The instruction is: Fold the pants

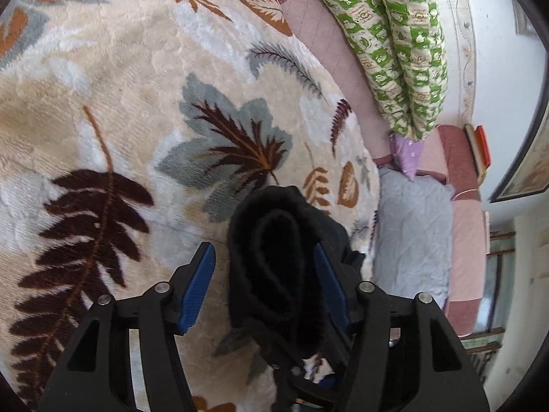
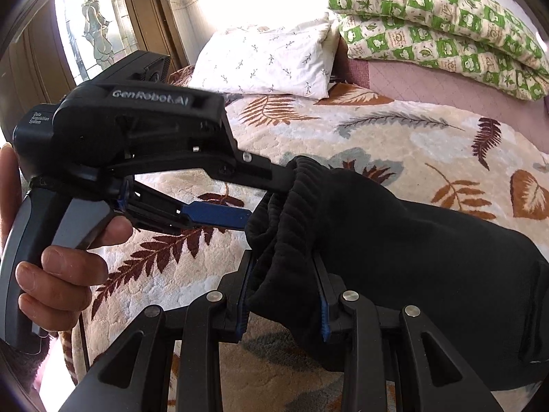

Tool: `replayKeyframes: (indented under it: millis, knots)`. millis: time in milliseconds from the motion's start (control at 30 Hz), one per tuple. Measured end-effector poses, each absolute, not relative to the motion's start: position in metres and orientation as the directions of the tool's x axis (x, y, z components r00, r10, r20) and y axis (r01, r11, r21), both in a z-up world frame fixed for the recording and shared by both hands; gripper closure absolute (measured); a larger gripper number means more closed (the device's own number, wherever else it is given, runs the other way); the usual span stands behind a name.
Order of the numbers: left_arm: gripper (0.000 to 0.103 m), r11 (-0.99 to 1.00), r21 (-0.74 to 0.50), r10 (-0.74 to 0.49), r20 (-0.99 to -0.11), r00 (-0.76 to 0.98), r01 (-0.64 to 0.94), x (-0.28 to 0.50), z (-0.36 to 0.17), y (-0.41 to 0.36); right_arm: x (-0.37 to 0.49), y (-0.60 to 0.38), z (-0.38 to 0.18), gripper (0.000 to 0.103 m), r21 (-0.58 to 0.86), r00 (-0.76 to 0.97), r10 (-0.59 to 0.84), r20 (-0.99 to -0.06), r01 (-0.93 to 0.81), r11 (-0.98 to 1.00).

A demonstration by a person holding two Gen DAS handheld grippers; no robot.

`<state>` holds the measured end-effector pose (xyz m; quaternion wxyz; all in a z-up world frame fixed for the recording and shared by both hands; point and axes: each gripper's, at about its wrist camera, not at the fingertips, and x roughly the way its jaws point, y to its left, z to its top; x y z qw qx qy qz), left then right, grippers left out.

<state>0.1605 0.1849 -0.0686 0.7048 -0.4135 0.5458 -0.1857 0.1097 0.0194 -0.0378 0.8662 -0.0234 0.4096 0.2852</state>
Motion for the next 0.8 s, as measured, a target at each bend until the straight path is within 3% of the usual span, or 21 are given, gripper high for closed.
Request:
replayKeyframes:
  millis: [100,233,300,400,600,633,667,733,800]
  knots:
    - [0.036,0.607,-0.779,-0.702,-0.619,0.351,-0.158,0.160,-0.059,0.180,0.111,0.020,-0.040,0.070,0.193,0.499,0.471,-0.727,-0.510,0.838]
    - [0.034,0.606,-0.788,-0.716,-0.601,0.355,-0.110,0.161,-0.049,0.174,0.111,0.022,-0.043,0.070,0.198,0.490,0.469,-0.735,-0.506,0.840]
    - [0.028,0.668,-0.737,-0.665,-0.653,0.362,-0.100,0.163,-0.045,0.171,0.112,0.023,-0.044,0.070,0.200,0.484,0.468,-0.739,-0.505,0.840]
    - [0.028,0.721,-0.678,-0.614,-0.721,0.322,-0.144,0.170,-0.059,0.172,0.113,0.024,-0.046,0.070,0.202,0.482,0.467,-0.741,-0.503,0.840]
    - [0.028,0.663,-0.722,-0.667,-0.689,0.282,-0.196,0.176,-0.082,0.170,0.116,0.024,-0.048,0.070,0.217,0.477,0.473,-0.741,-0.497,0.840]
    - [0.030,0.648,-0.732,-0.676,-0.680,0.283,-0.212,0.178,-0.084,0.168,0.116,0.025,-0.049,0.070,0.220,0.475,0.474,-0.741,-0.495,0.840]
    - [0.040,0.625,-0.749,-0.694,-0.662,0.283,-0.221,0.179,-0.087,0.167,0.116,0.025,-0.049,0.070,0.224,0.473,0.475,-0.742,-0.493,0.841]
    - [0.073,0.601,-0.770,-0.720,-0.637,0.274,-0.212,0.181,-0.089,0.162,0.117,0.025,-0.051,0.070,0.232,0.469,0.477,-0.743,-0.488,0.841]
    - [0.076,0.611,-0.765,-0.707,-0.642,0.297,-0.203,0.178,-0.086,0.159,0.117,0.024,-0.050,0.070,0.236,0.469,0.479,-0.742,-0.486,0.841]
